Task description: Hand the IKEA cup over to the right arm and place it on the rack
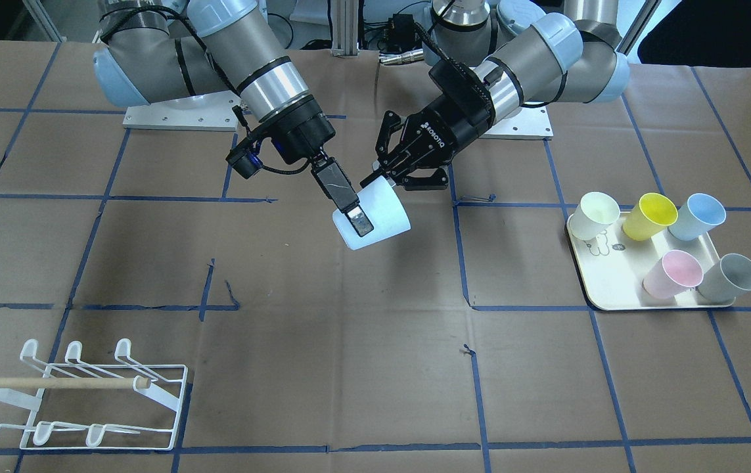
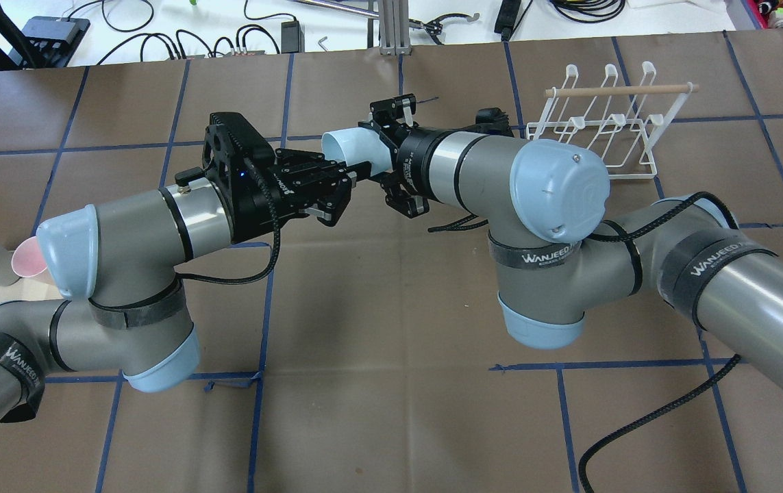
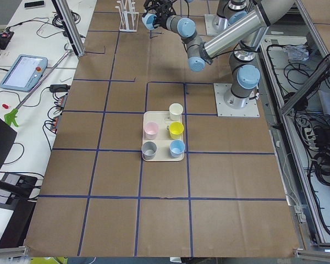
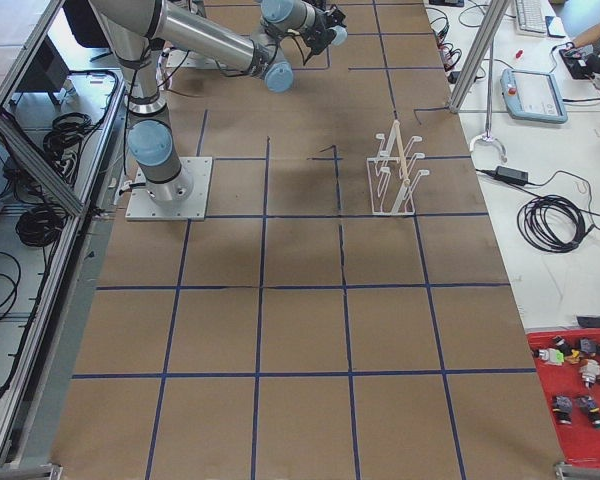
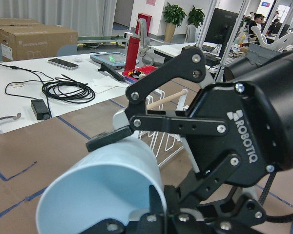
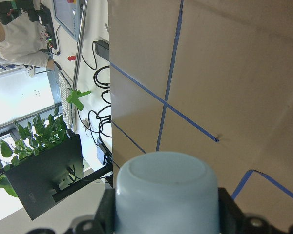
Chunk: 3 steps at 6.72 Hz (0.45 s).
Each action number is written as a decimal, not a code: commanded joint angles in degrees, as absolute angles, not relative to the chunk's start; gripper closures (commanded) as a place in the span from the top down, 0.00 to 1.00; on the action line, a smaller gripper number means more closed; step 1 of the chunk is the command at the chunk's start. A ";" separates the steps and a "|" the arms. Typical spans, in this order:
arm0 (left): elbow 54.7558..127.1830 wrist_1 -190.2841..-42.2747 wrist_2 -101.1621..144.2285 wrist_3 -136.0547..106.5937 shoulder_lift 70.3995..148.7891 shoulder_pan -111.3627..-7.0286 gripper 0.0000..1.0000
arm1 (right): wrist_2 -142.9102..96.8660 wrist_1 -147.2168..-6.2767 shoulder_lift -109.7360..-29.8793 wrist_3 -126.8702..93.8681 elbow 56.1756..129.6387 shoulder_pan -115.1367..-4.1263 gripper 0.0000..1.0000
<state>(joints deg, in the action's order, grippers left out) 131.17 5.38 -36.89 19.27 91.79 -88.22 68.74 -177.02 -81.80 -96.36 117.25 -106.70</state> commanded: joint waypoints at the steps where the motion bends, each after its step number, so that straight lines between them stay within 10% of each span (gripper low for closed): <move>1: 130.96 5.45 -36.66 18.20 91.93 -88.07 0.82 | 68.64 -177.10 -81.74 -96.33 117.25 -106.70 0.47; 3: 131.13 5.45 -37.09 16.00 91.06 -87.28 0.99 | 68.64 -177.36 -81.65 -96.24 117.16 -106.53 0.42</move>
